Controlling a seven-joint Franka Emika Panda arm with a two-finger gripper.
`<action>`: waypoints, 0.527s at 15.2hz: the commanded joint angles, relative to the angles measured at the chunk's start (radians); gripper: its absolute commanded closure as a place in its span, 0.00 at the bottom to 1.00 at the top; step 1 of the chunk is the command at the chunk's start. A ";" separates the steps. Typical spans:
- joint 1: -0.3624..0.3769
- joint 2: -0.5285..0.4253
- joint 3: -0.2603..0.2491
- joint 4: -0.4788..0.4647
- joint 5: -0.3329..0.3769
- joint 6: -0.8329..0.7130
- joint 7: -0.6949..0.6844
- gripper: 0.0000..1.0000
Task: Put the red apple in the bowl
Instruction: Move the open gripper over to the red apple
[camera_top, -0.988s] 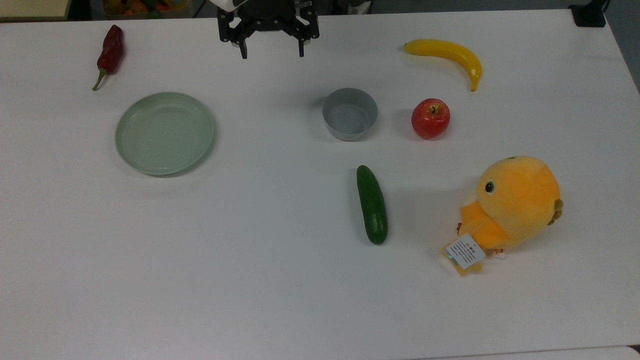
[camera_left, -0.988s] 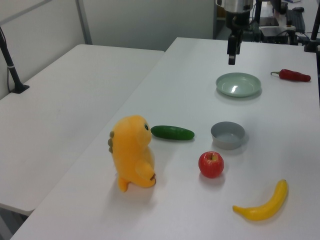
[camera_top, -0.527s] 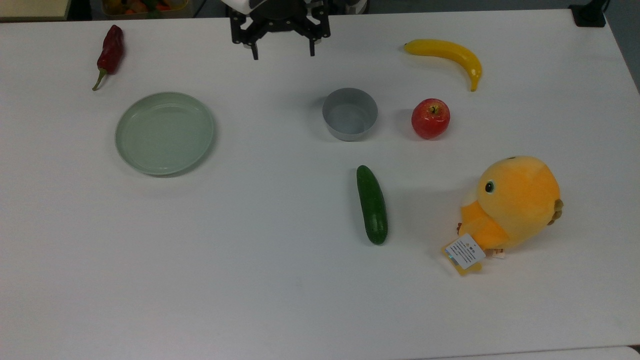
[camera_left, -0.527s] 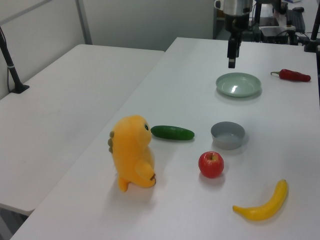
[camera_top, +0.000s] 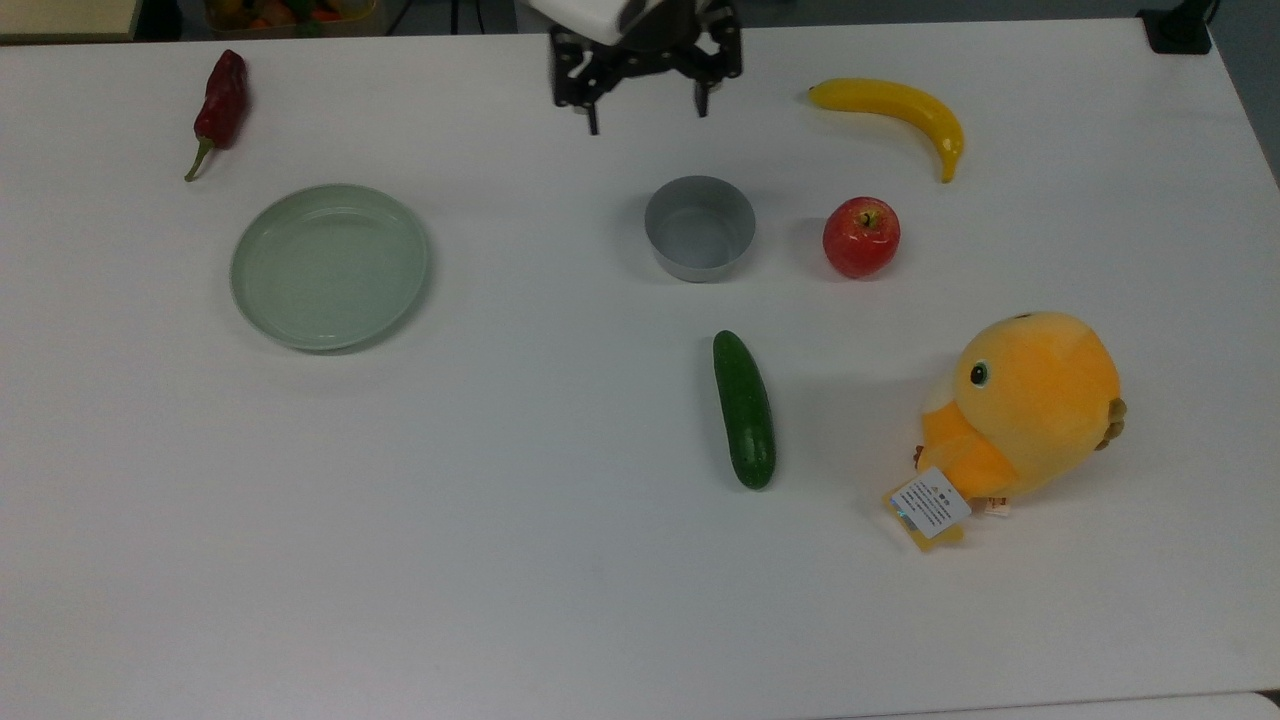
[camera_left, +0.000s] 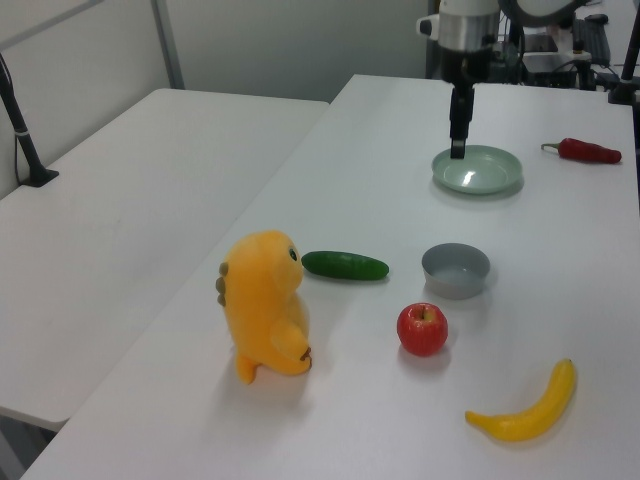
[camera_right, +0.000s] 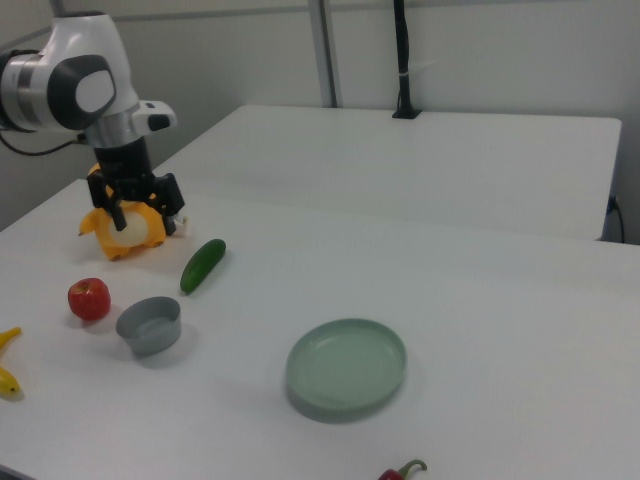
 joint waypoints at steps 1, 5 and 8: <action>0.046 0.037 0.046 -0.016 -0.003 0.057 0.055 0.00; 0.077 0.094 0.110 0.000 -0.014 0.109 0.213 0.00; 0.111 0.127 0.128 -0.002 -0.016 0.158 0.333 0.00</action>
